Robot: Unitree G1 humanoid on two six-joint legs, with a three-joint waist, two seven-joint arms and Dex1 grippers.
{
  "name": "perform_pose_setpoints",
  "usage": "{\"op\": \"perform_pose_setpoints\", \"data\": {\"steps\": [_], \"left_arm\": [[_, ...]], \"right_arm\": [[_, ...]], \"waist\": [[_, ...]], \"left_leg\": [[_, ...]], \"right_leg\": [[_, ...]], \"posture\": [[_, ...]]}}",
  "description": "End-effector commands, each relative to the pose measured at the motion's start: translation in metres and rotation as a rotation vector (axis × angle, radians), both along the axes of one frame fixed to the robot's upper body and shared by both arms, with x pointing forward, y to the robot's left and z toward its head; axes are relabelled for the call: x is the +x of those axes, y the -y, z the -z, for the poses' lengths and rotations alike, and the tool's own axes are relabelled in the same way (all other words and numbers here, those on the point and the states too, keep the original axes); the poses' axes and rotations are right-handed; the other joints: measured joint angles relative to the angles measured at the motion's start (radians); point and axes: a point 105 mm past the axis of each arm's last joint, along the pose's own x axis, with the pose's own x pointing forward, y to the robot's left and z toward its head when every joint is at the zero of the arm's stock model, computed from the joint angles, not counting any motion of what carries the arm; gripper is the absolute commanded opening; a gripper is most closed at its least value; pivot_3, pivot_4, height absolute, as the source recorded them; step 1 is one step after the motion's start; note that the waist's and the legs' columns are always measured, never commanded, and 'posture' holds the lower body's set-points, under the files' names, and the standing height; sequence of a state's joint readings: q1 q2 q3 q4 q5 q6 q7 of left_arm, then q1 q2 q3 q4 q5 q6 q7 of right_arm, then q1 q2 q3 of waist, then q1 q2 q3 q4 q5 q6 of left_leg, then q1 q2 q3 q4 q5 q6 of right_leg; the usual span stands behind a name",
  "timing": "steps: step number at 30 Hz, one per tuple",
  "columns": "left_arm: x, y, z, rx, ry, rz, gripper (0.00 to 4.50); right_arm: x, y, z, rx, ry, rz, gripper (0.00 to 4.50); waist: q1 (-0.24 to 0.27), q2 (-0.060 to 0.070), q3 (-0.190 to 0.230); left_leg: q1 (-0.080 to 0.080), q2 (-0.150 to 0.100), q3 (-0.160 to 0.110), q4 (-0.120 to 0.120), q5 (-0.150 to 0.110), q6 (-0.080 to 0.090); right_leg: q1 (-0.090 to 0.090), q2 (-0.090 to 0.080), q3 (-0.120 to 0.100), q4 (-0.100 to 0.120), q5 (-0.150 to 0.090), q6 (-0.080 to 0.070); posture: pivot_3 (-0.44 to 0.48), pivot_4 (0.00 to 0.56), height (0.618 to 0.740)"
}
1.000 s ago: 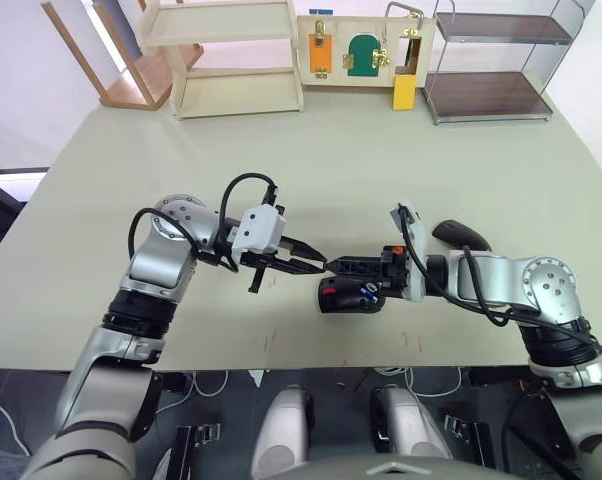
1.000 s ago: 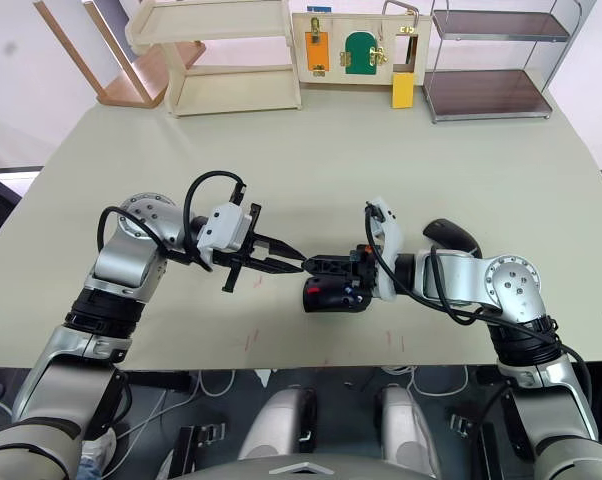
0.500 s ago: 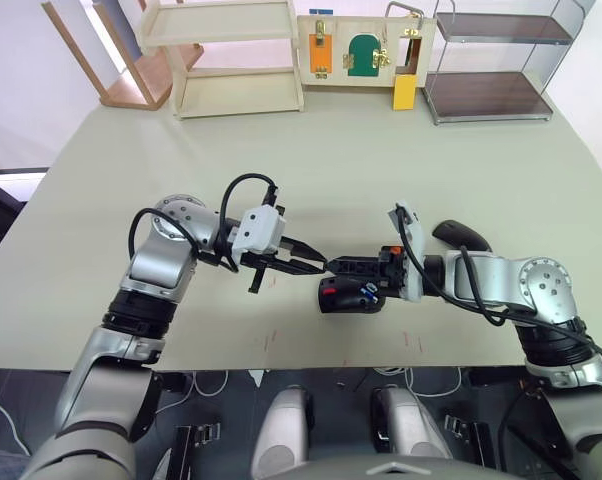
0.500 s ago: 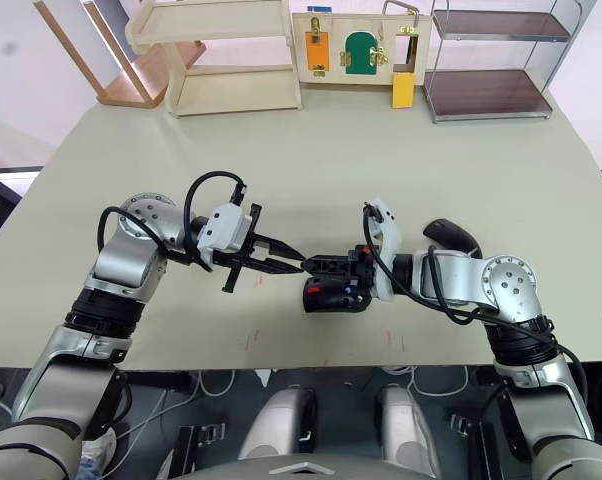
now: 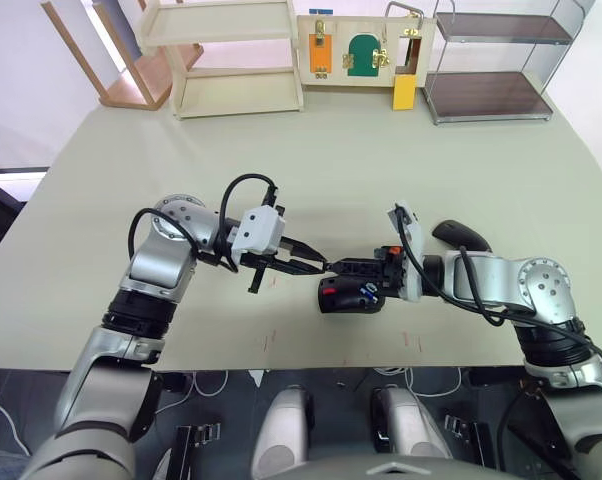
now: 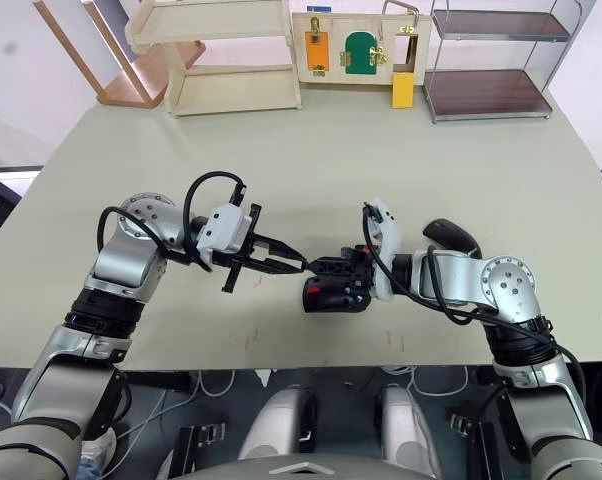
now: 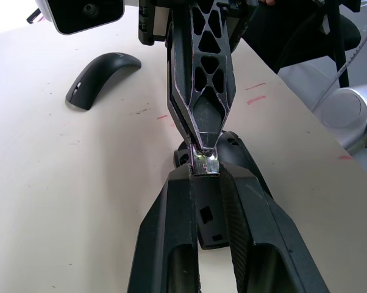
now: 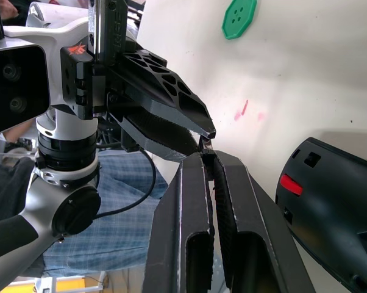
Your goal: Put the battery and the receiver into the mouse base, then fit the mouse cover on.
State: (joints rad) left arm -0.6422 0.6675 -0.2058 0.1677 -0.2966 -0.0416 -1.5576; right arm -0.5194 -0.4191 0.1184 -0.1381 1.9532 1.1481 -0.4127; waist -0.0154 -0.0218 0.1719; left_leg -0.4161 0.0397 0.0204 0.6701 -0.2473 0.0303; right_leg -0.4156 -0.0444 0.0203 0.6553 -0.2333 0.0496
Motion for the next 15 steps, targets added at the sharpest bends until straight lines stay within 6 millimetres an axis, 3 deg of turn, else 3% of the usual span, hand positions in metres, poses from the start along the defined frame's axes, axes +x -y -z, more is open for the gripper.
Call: {"op": "perform_pose_setpoints", "data": {"steps": [1, 9, 13, 15], "left_arm": [[-0.003, -0.001, -0.007, 0.011, 0.027, 0.043, 0.14], [-0.002, -0.003, -0.005, 0.015, 0.012, 0.026, 0.14], [0.003, 0.001, -0.016, -0.055, 0.014, -0.004, 2.02], [0.003, 0.001, -0.019, -0.068, 0.005, -0.009, 2.49]], "right_arm": [[0.001, 0.003, -0.009, 0.031, 0.021, 0.004, 0.04], [0.001, 0.003, -0.012, 0.045, 0.031, 0.007, 0.04], [-0.001, 0.005, -0.016, 0.065, 0.047, 0.005, 0.00], [-0.001, 0.008, -0.017, 0.066, 0.056, 0.011, 0.00]], "waist": [[0.000, 0.000, 0.000], [0.000, 0.000, 0.000], [0.001, 0.000, 0.000], [0.001, 0.000, 0.000]], "left_leg": [[0.000, 0.000, 0.000, 0.000, 0.000, 0.000], [0.000, 0.000, 0.000, 0.000, 0.000, 0.000], [0.000, 0.000, 0.000, 0.000, 0.000, 0.000], [0.000, 0.000, 0.000, 0.000, 0.000, 0.000]], "right_leg": [[0.000, 0.000, 0.000, 0.000, 0.000, 0.000], [0.000, 0.000, 0.000, 0.000, 0.000, 0.000], [0.000, 0.000, 0.000, 0.000, 0.000, 0.000], [0.000, 0.000, 0.000, 0.000, 0.000, 0.000]], "posture": [[0.000, 0.150, 0.740], [0.000, 0.150, 0.740], [0.000, 0.150, 0.740], [0.000, 0.150, 0.740]]}}
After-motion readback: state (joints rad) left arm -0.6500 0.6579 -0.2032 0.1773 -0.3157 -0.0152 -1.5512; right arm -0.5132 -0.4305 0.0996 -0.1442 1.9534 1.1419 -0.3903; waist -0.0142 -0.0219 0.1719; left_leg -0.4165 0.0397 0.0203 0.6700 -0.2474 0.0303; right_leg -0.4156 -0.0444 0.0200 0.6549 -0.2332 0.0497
